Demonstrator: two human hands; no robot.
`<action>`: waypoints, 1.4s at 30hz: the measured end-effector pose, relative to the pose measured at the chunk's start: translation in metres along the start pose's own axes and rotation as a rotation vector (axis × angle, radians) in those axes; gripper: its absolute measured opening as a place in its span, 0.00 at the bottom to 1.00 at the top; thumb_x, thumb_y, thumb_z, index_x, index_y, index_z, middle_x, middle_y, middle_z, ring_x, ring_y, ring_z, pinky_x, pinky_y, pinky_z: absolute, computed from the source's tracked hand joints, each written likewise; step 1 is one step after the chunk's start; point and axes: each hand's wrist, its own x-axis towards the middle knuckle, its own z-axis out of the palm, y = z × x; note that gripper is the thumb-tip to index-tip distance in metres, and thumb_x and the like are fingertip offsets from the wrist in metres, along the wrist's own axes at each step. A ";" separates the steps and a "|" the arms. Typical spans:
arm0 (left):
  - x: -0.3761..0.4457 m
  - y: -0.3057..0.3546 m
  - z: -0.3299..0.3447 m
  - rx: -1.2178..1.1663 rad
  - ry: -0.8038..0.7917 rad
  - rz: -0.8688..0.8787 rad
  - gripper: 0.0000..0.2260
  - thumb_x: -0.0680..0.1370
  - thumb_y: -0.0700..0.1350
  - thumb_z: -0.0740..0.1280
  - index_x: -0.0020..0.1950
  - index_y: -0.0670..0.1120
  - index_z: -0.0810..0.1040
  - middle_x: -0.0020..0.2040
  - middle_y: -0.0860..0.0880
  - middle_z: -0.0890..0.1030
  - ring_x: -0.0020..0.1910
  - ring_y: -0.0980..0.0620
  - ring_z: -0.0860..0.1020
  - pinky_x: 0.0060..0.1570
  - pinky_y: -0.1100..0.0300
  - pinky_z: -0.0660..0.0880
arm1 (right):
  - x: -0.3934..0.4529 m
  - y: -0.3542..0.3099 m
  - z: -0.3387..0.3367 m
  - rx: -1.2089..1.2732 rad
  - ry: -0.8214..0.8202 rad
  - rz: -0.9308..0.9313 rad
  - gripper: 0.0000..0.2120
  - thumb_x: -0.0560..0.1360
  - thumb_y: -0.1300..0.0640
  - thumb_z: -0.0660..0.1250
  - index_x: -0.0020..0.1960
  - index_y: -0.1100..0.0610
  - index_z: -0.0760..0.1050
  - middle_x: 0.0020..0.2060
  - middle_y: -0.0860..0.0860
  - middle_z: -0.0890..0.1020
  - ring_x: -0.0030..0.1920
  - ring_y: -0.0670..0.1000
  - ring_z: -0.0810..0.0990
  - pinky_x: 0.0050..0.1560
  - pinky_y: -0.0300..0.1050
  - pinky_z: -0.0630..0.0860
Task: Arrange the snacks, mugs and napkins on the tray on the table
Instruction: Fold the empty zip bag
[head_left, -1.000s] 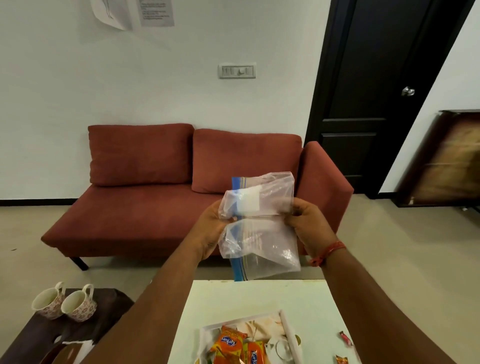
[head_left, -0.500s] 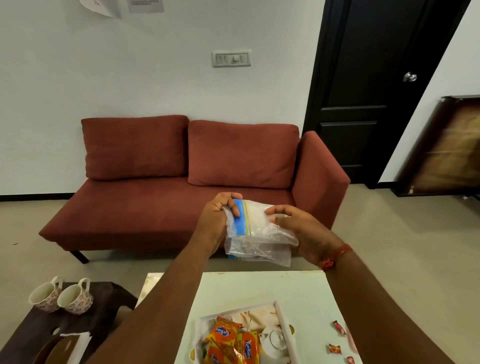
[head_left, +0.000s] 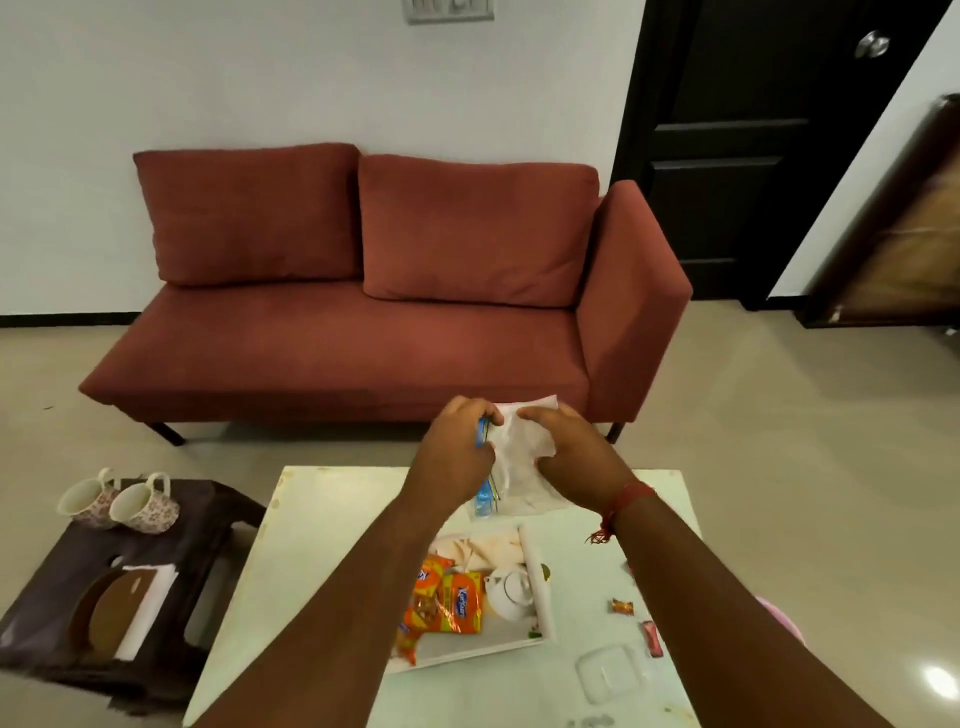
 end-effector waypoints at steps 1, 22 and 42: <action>-0.004 0.003 0.009 0.070 0.023 0.042 0.16 0.72 0.33 0.68 0.54 0.50 0.78 0.55 0.52 0.75 0.50 0.53 0.77 0.45 0.69 0.75 | -0.003 -0.001 0.005 -0.089 0.026 0.006 0.31 0.71 0.71 0.64 0.71 0.52 0.70 0.70 0.53 0.69 0.64 0.55 0.75 0.62 0.40 0.72; -0.026 0.077 0.135 -1.120 -0.433 -0.463 0.18 0.83 0.54 0.56 0.73 0.53 0.69 0.62 0.55 0.78 0.58 0.58 0.79 0.55 0.65 0.75 | -0.086 0.048 0.014 0.977 0.402 0.293 0.39 0.76 0.70 0.57 0.78 0.41 0.52 0.75 0.49 0.67 0.73 0.48 0.68 0.73 0.49 0.66; -0.012 0.202 0.509 -0.277 -0.834 -0.435 0.28 0.83 0.61 0.50 0.78 0.48 0.59 0.77 0.50 0.63 0.78 0.49 0.58 0.63 0.74 0.60 | -0.159 0.477 -0.091 0.081 0.161 0.825 0.14 0.74 0.68 0.62 0.54 0.56 0.79 0.52 0.57 0.78 0.45 0.56 0.78 0.44 0.41 0.70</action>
